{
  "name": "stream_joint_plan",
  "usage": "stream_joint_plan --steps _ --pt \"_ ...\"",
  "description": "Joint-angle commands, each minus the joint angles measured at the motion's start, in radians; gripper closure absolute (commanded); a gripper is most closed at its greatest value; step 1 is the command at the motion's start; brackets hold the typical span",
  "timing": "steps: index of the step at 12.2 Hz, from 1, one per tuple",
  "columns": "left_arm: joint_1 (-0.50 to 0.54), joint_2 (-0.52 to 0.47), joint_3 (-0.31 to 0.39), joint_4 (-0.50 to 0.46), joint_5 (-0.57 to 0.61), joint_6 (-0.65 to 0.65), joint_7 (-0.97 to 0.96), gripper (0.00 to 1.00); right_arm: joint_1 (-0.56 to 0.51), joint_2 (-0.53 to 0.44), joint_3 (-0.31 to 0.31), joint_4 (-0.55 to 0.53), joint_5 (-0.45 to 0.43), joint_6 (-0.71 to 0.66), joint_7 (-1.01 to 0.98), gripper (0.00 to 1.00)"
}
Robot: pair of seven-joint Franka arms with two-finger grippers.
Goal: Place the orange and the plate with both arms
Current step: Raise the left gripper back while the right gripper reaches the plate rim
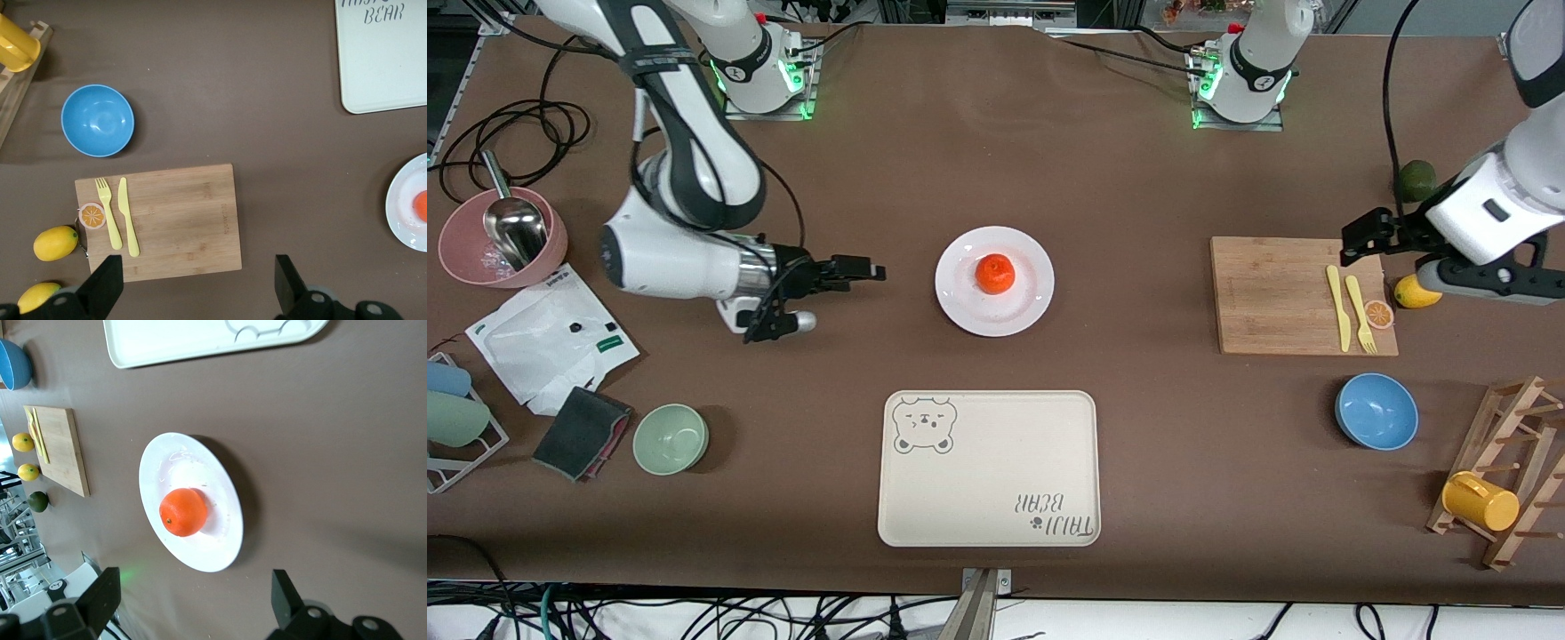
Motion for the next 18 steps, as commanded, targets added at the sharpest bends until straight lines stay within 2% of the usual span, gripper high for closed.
stream_joint_plan --steps 1,2,4,5,7,10,14,18 --pt "-0.062 -0.142 0.038 -0.2 -0.015 0.13 0.019 0.0 -0.01 0.033 0.078 -0.085 0.112 0.168 -0.14 0.0" --pt "-0.082 -0.138 0.037 -0.19 -0.001 0.13 0.016 0.0 -0.01 0.052 0.102 -0.1 0.16 0.213 -0.189 0.0" --pt "-0.085 -0.128 0.017 -0.173 0.034 0.123 0.016 0.0 -0.01 0.073 0.113 -0.12 0.199 0.241 -0.261 0.0" --pt "-0.084 -0.124 0.017 -0.16 0.035 0.085 0.015 0.0 -0.01 0.079 0.123 -0.136 0.212 0.268 -0.283 0.0" --pt "-0.075 -0.069 0.018 -0.072 0.035 -0.021 0.012 0.0 -0.01 0.104 0.129 -0.141 0.234 0.282 -0.333 0.0" --pt "-0.073 -0.044 0.02 -0.041 0.035 -0.043 0.009 0.0 -0.005 0.158 0.132 -0.141 0.355 0.314 -0.422 0.0" --pt "-0.071 -0.044 0.023 -0.041 0.035 -0.044 0.009 0.0 -0.002 0.202 0.182 -0.13 0.372 0.392 -0.427 0.01" --pt "-0.071 -0.044 0.023 -0.041 0.035 -0.044 -0.004 0.0 0.009 0.219 0.182 -0.127 0.372 0.399 -0.427 0.01"
